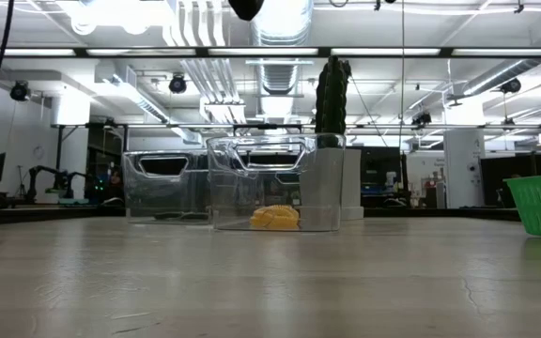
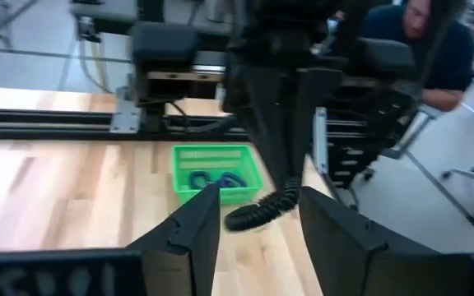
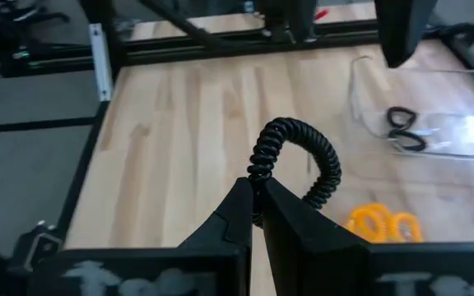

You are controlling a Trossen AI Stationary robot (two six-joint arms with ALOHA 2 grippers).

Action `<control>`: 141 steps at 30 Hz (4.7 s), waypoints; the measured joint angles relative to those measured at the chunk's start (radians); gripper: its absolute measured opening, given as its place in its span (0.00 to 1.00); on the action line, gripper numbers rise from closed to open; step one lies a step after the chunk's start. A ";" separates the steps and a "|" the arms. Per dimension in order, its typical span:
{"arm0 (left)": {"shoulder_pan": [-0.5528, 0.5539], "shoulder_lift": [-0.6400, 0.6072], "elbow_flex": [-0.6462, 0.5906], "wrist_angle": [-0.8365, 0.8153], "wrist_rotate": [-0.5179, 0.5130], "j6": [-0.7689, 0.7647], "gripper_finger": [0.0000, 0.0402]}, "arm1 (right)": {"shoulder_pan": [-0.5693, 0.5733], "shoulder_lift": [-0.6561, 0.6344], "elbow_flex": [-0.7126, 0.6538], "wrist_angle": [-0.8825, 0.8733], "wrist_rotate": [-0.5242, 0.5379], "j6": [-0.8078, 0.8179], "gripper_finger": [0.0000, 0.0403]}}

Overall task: Sort spring keychains
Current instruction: Put the black spring keychain into the left transparent bin

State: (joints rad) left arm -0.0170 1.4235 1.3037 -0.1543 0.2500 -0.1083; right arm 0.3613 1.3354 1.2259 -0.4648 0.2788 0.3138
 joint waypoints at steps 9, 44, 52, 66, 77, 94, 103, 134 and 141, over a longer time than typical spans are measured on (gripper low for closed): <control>-0.002 0.000 -0.001 -0.021 0.079 0.003 0.40 | -0.064 0.000 0.000 0.014 -0.209 0.027 0.03; -0.037 -0.001 -0.067 0.042 0.038 0.036 0.40 | -0.167 0.005 0.000 0.142 -0.445 0.079 0.03; -0.037 -0.001 -0.067 0.069 0.039 0.035 0.40 | -0.184 0.006 0.000 0.169 -0.445 0.076 0.03; -0.037 -0.001 -0.066 0.127 0.040 0.022 0.28 | -0.190 0.006 -0.002 0.177 -0.437 0.076 0.03; -0.037 -0.001 -0.066 0.125 0.040 0.019 0.04 | -0.190 0.006 -0.002 0.218 -0.436 0.079 0.03; -0.035 -0.001 -0.066 0.037 -0.067 0.003 0.02 | -0.190 0.006 -0.002 0.137 -0.434 0.079 0.20; 0.005 -0.018 -0.066 -0.187 -0.294 0.004 0.02 | -0.189 0.004 -0.002 0.004 -0.436 0.123 0.35; 0.515 0.000 -0.197 -0.602 -0.325 -0.056 0.02 | 0.008 -0.102 -0.003 -0.206 -0.120 0.198 0.36; 0.515 0.002 -0.296 -0.512 -0.310 -0.105 0.04 | 0.015 -0.123 -0.003 -0.180 -0.118 0.203 0.36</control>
State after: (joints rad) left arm 0.4976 1.4254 1.0076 -0.6665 -0.0595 -0.2134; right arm 0.3759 1.2125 1.2224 -0.6453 0.1604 0.5171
